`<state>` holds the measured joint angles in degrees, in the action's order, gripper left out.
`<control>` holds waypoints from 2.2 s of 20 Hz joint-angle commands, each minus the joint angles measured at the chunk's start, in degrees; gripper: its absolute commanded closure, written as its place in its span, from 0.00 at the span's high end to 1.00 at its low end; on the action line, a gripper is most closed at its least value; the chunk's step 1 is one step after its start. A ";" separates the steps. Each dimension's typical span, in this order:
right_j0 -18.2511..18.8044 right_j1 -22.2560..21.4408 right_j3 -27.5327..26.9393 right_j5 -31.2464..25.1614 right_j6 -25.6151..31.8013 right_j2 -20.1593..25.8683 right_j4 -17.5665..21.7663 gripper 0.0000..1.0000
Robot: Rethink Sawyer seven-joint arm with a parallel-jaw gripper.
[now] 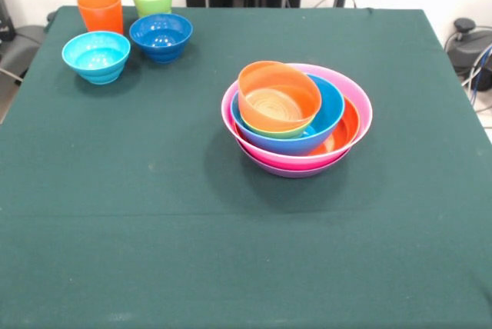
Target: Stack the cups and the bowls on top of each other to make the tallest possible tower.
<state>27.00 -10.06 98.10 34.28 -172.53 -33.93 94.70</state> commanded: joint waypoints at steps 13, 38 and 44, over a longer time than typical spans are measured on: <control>-0.94 1.59 -1.33 -0.56 1.81 11.08 -2.04 1.00; -3.52 2.61 -4.16 -1.51 -2.11 13.23 -5.46 1.00; -4.13 2.76 -4.34 -2.07 -1.85 13.81 -5.99 1.00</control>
<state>23.49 -9.59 99.07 34.28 -172.53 -31.06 92.27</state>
